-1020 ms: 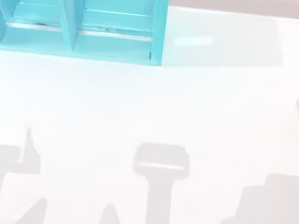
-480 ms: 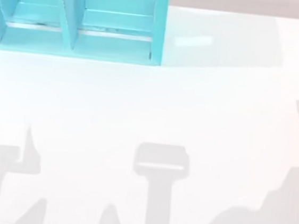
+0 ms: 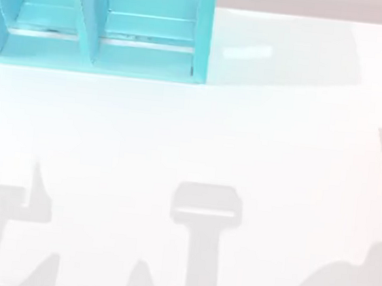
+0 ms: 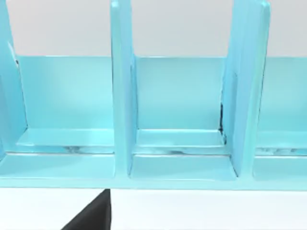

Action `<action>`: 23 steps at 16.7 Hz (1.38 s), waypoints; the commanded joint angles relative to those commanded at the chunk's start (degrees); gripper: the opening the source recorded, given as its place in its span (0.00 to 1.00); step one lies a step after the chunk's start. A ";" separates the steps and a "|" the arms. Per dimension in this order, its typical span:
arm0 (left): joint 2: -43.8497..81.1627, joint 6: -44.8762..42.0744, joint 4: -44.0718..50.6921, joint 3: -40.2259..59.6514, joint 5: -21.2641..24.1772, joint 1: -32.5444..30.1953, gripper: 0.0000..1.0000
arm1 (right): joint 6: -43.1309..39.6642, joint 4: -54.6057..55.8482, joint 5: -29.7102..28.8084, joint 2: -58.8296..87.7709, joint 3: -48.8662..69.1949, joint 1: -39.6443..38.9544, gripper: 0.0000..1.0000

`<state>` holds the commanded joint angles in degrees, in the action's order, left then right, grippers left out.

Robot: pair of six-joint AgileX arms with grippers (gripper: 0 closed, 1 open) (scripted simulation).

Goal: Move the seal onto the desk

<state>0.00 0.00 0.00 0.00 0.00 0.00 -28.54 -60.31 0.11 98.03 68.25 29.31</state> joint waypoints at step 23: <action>0.00 0.00 0.00 0.00 0.00 0.00 1.00 | 0.27 13.82 -0.01 5.20 -8.63 -0.20 0.10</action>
<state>0.00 0.00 0.00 0.00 0.00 0.00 -28.27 -46.48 0.10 103.23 59.63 29.11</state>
